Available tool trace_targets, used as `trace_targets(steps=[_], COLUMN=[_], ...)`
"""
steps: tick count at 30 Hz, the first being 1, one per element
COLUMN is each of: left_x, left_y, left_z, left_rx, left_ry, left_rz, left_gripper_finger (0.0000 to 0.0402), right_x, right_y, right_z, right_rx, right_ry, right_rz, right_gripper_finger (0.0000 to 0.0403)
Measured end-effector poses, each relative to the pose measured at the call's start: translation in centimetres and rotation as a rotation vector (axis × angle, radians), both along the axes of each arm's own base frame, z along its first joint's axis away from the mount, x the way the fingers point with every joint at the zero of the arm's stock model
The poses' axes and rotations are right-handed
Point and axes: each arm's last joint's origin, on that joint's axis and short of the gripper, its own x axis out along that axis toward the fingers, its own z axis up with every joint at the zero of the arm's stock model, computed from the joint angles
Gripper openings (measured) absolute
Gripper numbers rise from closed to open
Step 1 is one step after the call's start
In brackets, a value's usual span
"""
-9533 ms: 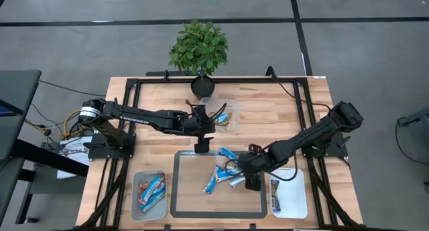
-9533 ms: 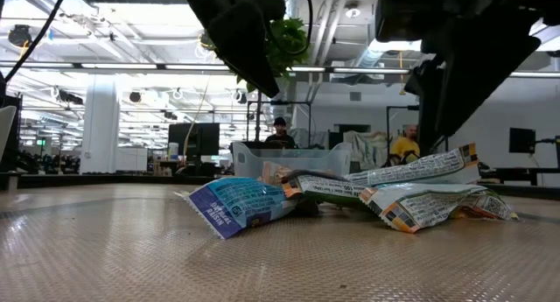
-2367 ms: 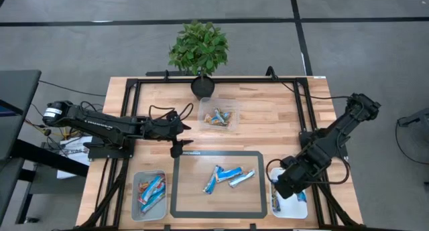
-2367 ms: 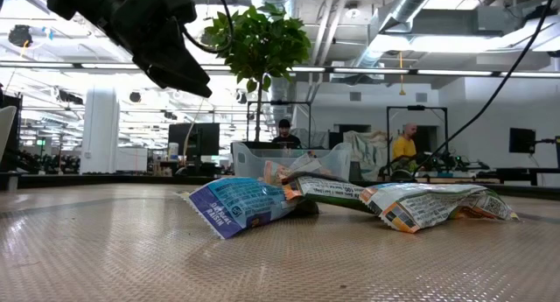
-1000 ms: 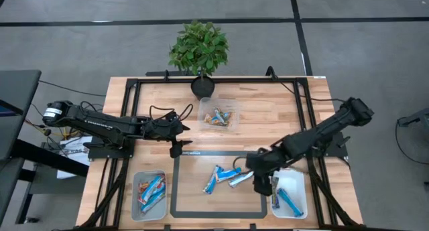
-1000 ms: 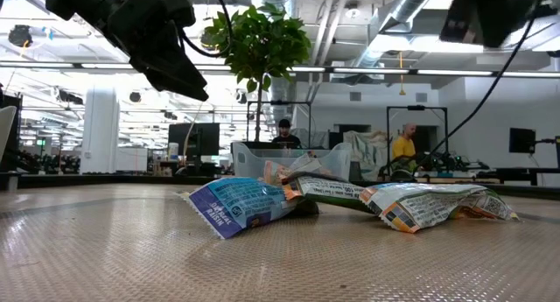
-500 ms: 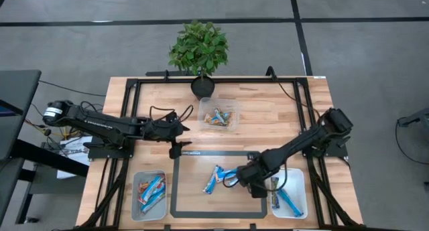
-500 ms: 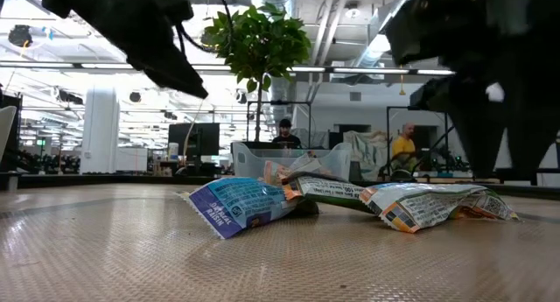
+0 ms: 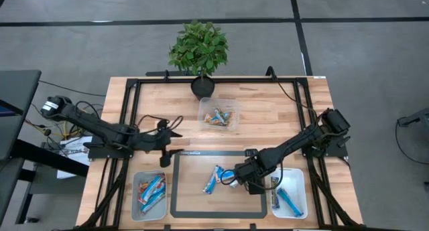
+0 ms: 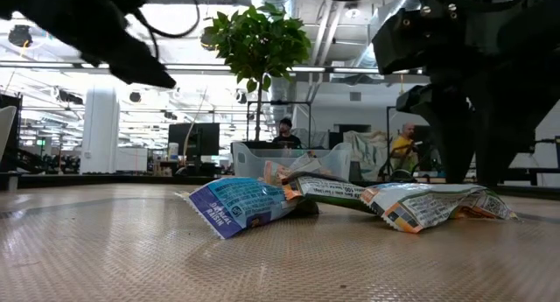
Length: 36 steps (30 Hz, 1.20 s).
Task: Pick and place Granola Bars by type
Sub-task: Put the orange granola bar into the transparent bin
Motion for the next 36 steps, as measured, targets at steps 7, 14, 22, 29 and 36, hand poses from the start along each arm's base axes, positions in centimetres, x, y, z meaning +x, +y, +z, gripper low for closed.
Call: trace_targets(steps=[7,14,22,29,36], left_x=[-3.8,-6.6,-8.8,-10.1,-9.9], left_y=[0.5,1.3,2.1,2.7,2.6], left_z=[-1.0,-2.2,-2.6,-2.9,-3.7], left_rx=[-0.095,-0.151,-0.172,-0.121,-0.048], left_ry=[-0.134,-0.21,-0.249,-0.258,-0.242], left_rz=[-0.123,-0.201,-0.226,-0.243,-0.262], left_gripper_finger=[0.027,0.027,0.027,0.027,0.027], right_x=[0.4,0.5,0.6,1.1,1.2], right_y=[-0.1,-0.1,-0.1,0.0,-0.6], right_z=[0.1,0.1,-0.5,-1.3,-1.5], right_rx=[0.012,0.016,0.013,0.016,0.009], right_ry=[-0.031,-0.039,-0.022,-0.025,-0.012], right_rz=[0.001,0.007,0.007,0.001,-0.016], right_gripper_finger=[0.0154,0.0155,0.0154,0.0152,0.0154])
